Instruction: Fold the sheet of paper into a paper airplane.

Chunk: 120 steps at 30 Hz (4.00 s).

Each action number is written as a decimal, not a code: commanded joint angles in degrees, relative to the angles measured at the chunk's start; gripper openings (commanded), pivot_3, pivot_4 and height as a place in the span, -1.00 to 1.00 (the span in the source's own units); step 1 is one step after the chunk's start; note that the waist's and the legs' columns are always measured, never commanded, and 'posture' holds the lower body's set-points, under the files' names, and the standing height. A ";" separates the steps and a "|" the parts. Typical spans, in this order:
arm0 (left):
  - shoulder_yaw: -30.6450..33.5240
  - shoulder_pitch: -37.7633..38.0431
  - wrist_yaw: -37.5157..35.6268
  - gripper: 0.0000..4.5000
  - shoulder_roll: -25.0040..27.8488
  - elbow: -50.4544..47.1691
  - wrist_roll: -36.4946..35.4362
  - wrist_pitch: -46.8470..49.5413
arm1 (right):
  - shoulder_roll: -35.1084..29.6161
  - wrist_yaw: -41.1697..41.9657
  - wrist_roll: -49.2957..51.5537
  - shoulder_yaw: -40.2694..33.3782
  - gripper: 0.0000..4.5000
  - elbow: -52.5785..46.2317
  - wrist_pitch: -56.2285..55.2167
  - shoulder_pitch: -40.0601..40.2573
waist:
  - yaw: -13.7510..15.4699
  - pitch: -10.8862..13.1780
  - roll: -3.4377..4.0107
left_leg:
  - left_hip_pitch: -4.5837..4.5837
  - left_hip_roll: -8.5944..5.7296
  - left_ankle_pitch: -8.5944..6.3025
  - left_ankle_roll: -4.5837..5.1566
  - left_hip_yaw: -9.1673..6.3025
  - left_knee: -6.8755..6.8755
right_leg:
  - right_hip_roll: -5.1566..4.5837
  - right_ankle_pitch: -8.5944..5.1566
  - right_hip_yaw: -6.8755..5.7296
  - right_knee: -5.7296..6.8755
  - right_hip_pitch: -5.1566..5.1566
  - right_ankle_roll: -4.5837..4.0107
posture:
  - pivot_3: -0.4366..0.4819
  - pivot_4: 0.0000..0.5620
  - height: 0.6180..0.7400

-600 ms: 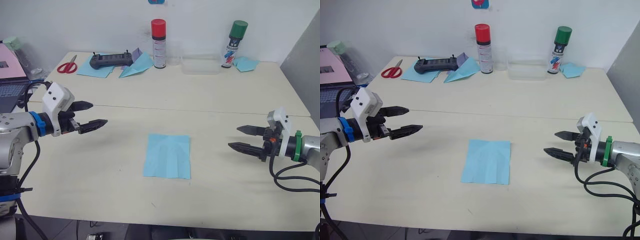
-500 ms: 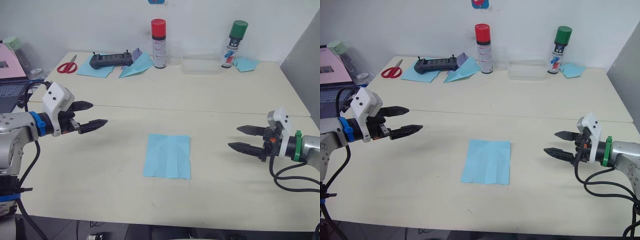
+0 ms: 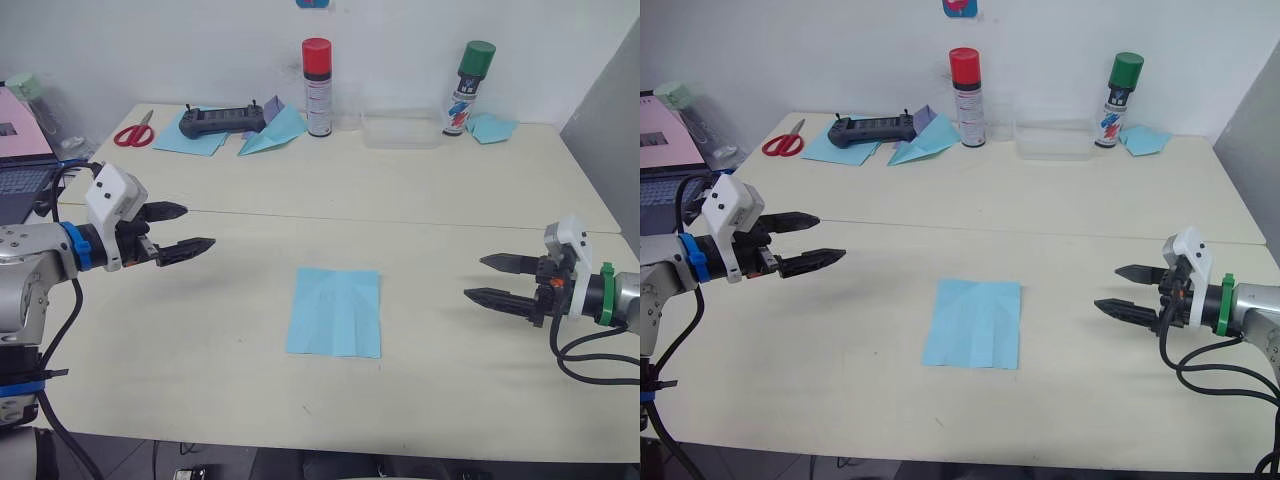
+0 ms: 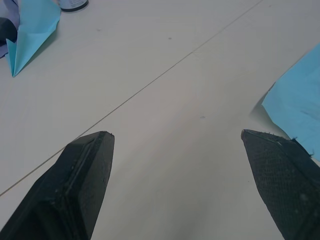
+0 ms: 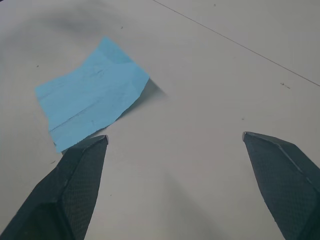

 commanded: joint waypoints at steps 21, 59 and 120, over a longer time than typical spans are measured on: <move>-17.05 2.25 4.27 -0.99 -15.25 -12.08 3.88 0.64 | 15.32 -8.60 -9.84 13.56 1.00 5.88 -6.21 -8.84 | -0.03 0.00 0.00 | 0.04 -0.03 0.00 0.00 -0.02 0.22 | 0.03 0.13 0.03 0.31 0.02 -0.19 | -0.05 -0.47 1.00; -27.42 5.51 4.14 -1.00 -21.28 -2.39 13.94 -8.07 | 35.43 -6.93 -13.42 24.95 -0.99 11.81 -3.99 -14.56 | -0.26 -0.11 0.17 | 0.54 -0.02 0.00 0.00 -0.12 0.84 | 0.11 -0.02 0.06 0.82 0.52 0.03 | -0.05 -0.47 1.00; -26.22 8.30 -2.37 -1.00 -14.24 -5.77 11.25 -7.28 | 47.44 -23.16 -32.56 26.06 -0.99 47.13 -33.16 -28.56 | -1.74 -0.10 0.11 | 0.76 0.05 -0.01 -0.01 -0.05 0.39 | 0.15 -0.17 0.14 0.73 0.52 -0.24 | -0.05 -0.47 1.00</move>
